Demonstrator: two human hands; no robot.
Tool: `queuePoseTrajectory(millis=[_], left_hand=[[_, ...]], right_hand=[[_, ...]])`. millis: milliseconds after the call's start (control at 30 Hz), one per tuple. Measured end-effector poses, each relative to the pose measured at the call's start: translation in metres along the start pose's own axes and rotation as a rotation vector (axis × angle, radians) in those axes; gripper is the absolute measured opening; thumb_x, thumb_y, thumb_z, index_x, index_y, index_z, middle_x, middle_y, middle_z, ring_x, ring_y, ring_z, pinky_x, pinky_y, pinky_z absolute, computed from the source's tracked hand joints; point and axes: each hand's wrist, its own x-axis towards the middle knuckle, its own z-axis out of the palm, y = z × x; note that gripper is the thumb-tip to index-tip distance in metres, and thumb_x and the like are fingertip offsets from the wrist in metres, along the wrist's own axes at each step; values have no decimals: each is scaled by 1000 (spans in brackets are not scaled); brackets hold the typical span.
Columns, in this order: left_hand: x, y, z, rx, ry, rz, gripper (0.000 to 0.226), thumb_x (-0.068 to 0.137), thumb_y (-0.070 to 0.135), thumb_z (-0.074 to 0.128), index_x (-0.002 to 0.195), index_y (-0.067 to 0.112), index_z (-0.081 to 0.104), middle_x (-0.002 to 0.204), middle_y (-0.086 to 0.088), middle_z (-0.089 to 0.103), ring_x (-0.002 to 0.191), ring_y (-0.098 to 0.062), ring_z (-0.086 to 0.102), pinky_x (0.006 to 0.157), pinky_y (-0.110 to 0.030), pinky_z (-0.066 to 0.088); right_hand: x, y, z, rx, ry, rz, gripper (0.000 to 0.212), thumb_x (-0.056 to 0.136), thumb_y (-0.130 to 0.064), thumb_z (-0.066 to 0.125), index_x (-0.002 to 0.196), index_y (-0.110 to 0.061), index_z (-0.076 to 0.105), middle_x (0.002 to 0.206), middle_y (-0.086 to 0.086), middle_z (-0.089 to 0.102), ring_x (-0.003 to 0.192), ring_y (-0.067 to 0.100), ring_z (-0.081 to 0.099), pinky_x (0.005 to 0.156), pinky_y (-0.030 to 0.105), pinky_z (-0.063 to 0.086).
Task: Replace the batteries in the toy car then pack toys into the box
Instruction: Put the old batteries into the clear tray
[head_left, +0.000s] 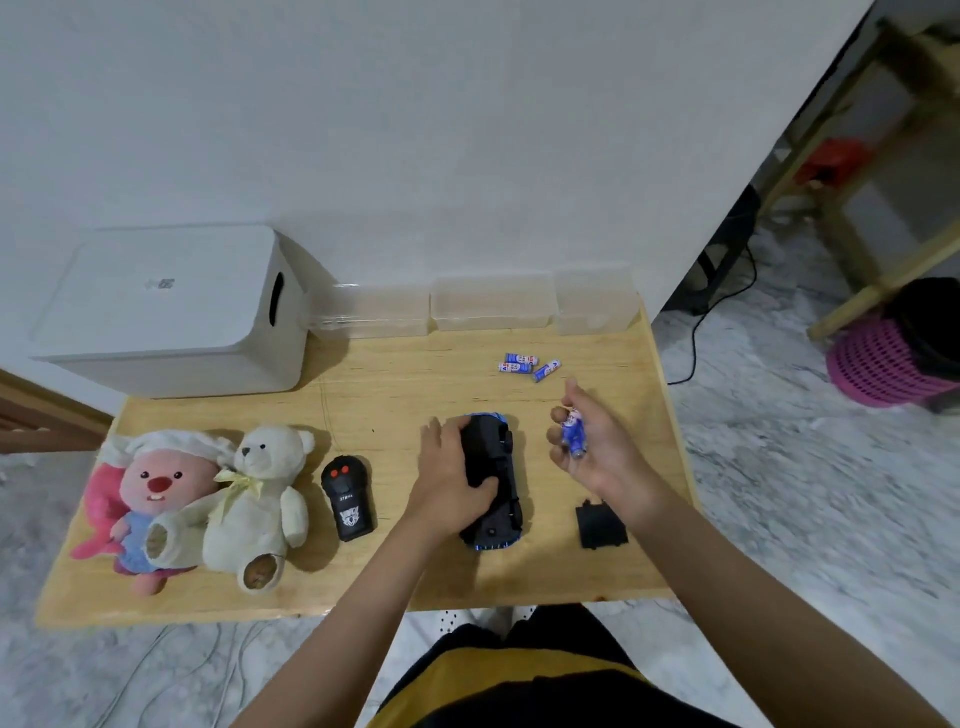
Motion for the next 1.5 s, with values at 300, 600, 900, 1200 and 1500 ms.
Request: queuePoseTrajectory(millis=[300, 600, 900, 1200, 1500], left_hand=[[69, 63, 1, -15, 199, 178, 60, 84, 22, 64, 138, 19, 37, 147, -2, 29, 139, -17, 25, 99, -21, 28], [155, 102, 36, 120, 201, 337, 65, 81, 20, 68, 139, 11, 42, 151, -6, 30, 139, -23, 27, 105, -36, 39], [218, 111, 58, 378, 131, 449, 69, 84, 21, 66, 146, 16, 36, 159, -2, 16, 147, -19, 10, 113, -56, 11], [234, 99, 65, 375, 271, 526, 60, 75, 16, 74, 131, 11, 55, 148, -11, 40, 139, -28, 34, 107, -53, 21], [237, 99, 66, 398, 303, 577, 53, 76, 30, 69, 124, 9, 61, 140, -13, 50, 133, -30, 45, 104, -50, 25]], right_hand=[[46, -50, -29, -447, 193, -321, 20, 85, -36, 67, 91, -17, 63, 70, 3, 54, 39, 10, 38, 40, 20, 28], [112, -94, -65, -1029, 329, -706, 21, 83, -35, 69, 103, -29, 67, 94, -11, 64, 89, 9, 61, 78, 30, 51], [163, -126, -84, -1299, 131, -888, 48, 80, -28, 73, 126, -29, 59, 145, -15, 41, 116, -13, 42, 88, 20, 47], [182, -118, -96, -1154, 42, -975, 42, 83, -15, 69, 123, -24, 61, 142, -17, 38, 121, -20, 33, 90, 19, 45], [189, -108, -99, -1064, 73, -1063, 39, 81, -19, 73, 119, -21, 65, 140, -13, 44, 124, -4, 44, 89, 18, 47]])
